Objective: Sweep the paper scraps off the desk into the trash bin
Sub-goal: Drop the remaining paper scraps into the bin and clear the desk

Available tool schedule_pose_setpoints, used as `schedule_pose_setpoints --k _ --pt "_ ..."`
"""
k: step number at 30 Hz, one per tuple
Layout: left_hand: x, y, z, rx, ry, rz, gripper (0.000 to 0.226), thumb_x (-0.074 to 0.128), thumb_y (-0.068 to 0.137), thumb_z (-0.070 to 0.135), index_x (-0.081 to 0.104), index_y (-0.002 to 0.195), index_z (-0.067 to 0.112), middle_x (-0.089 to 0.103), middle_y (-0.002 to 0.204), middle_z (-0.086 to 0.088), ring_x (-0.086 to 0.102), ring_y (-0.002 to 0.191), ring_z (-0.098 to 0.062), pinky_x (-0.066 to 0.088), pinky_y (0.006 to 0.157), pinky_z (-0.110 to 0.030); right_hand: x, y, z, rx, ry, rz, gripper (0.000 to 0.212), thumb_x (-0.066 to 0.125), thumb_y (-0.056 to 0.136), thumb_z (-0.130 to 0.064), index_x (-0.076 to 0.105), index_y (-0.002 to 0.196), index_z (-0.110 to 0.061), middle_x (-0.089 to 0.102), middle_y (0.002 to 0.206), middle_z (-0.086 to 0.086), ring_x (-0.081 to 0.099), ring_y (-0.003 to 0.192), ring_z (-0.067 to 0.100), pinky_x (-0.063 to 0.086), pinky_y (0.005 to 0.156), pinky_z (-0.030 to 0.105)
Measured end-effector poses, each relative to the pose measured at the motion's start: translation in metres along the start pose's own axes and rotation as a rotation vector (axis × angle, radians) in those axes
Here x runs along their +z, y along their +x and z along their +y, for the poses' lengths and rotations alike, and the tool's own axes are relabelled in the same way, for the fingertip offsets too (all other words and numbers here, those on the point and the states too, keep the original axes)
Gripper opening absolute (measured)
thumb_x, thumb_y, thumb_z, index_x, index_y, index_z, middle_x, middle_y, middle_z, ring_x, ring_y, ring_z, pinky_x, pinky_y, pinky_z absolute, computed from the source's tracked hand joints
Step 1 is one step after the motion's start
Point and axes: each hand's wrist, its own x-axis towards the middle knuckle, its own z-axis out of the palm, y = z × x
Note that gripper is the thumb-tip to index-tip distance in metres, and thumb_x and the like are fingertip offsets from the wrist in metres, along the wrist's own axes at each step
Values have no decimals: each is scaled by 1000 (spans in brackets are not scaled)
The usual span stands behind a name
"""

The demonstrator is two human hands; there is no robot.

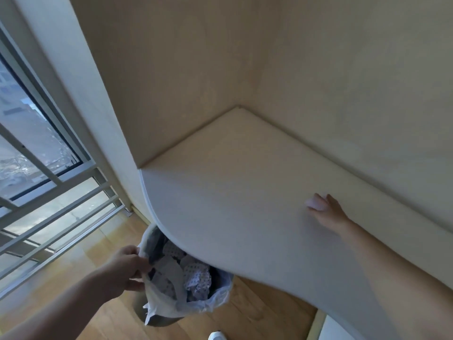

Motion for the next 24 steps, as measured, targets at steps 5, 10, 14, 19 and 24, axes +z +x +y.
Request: schedule_pose_setpoints --k 5,10,14,19,24 --pt "15 7 0 -1 25 4 15 58 79 -14 56 89 -2 58 74 -18 56 64 -30 55 49 -37 21 -14 -5 -75 -161 -95 68 48 93 -54 20 152 -34 0 165 -1 -1 150 29 14 117 53" --pt "30 3 -1 16 28 -17 15 56 80 -15 55 86 -1 53 75 -16 50 67 -28 55 48 -35 38 -39 -36 -259 -201 -169 67 45 93 -55 17 152 -39 -10 164 -6 -9 150 24 7 115 60" --pt "33 -3 -2 14 32 -43 14 55 80 -15 57 86 -2 54 76 -17 52 68 -29 55 47 -34 63 -67 -69 -462 -249 -219 62 42 95 -54 19 151 -40 -11 164 -7 -13 150 23 2 115 61" --pt "32 -9 -6 3 -2 -33 17 56 79 -16 57 89 -2 59 82 -20 56 73 -32 56 48 -37 105 -123 -110 -747 -329 -291 59 34 96 -54 19 150 -40 -11 163 -7 -19 148 19 -8 115 58" --pt "31 -14 -8 5 -36 -20 18 56 78 -17 55 89 -2 58 83 -20 56 70 -32 56 46 -37 132 -177 -132 -946 -412 -357 56 28 97 -51 17 150 -41 -11 163 -11 -22 147 14 -17 113 55"
